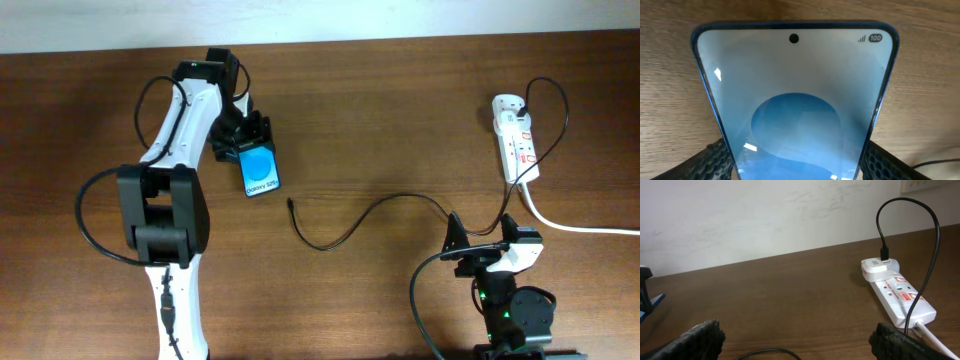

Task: Plug charger to phone and switch on socket
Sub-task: 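Lift the phone with the left gripper and tilt it toward center, then bring the right gripper to the phone and grasp its side edge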

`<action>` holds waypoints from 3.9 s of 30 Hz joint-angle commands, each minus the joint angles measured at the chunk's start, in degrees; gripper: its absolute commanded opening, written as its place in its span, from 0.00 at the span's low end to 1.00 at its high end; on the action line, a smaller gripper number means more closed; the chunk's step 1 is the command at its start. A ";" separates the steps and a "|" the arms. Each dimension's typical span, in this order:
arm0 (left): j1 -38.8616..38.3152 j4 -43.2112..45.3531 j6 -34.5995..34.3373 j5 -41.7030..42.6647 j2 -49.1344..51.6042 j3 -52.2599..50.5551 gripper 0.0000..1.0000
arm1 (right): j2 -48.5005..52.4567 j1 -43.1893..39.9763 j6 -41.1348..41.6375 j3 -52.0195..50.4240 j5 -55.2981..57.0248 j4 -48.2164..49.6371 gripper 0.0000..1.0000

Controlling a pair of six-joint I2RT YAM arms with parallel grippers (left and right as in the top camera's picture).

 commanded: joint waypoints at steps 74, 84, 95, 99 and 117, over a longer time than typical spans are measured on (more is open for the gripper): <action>1.75 -21.99 -29.90 60.59 -0.20 1.53 0.00 | -0.37 0.33 0.04 -0.35 -0.35 -0.24 0.98; 1.75 -21.99 -29.90 60.17 -0.20 1.53 0.00 | -0.37 0.33 0.04 -0.35 -0.37 -0.24 0.98; 1.75 -20.65 -29.92 41.77 -0.20 1.55 0.00 | 2.40 0.33 1.38 9.35 -11.37 -9.33 0.98; 1.77 -18.38 -29.90 31.52 -0.20 1.55 0.00 | 12.50 0.33 1.38 19.52 -13.27 -14.95 0.98; -2.08 -18.58 -32.54 16.79 -0.31 24.48 0.00 | 54.12 0.33 5.05 55.08 -45.57 -23.67 0.98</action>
